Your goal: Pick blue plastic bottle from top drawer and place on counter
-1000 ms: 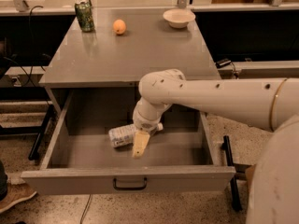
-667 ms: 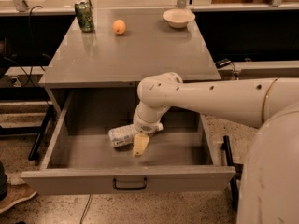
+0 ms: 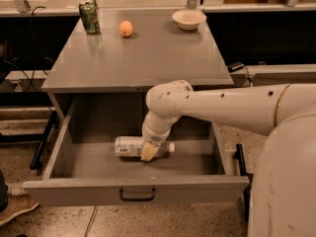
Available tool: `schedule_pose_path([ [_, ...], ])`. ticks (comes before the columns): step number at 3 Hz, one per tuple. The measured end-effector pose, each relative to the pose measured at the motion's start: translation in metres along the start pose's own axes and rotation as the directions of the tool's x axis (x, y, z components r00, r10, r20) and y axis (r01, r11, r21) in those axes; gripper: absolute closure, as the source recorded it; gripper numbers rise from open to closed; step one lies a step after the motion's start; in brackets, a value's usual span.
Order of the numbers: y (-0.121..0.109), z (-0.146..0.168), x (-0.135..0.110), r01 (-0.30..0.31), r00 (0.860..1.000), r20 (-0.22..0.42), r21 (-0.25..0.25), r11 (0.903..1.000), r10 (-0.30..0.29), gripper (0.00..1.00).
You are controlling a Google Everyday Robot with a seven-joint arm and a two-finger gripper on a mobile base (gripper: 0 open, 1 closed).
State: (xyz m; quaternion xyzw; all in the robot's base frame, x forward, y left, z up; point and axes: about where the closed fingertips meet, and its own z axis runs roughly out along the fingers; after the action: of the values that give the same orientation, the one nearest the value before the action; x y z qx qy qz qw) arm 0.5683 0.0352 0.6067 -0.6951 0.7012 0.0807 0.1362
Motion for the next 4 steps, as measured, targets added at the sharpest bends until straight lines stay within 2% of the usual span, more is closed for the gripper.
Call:
schedule_pose_path([
  [1, 0.003, -0.020, 0.004, -0.004, 1.000, 0.014, 0.034, 0.9994, 0.004, 0.88],
  [2, 0.008, -0.068, 0.007, 0.012, 0.999, 0.048, 0.107, 0.9942, -0.017, 1.00],
  [3, 0.011, -0.130, 0.009, 0.036, 0.995, 0.087, 0.189, 0.9814, -0.053, 1.00],
  [4, 0.009, -0.184, 0.008, 0.070, 0.988, 0.114, 0.264, 0.9620, -0.103, 1.00],
])
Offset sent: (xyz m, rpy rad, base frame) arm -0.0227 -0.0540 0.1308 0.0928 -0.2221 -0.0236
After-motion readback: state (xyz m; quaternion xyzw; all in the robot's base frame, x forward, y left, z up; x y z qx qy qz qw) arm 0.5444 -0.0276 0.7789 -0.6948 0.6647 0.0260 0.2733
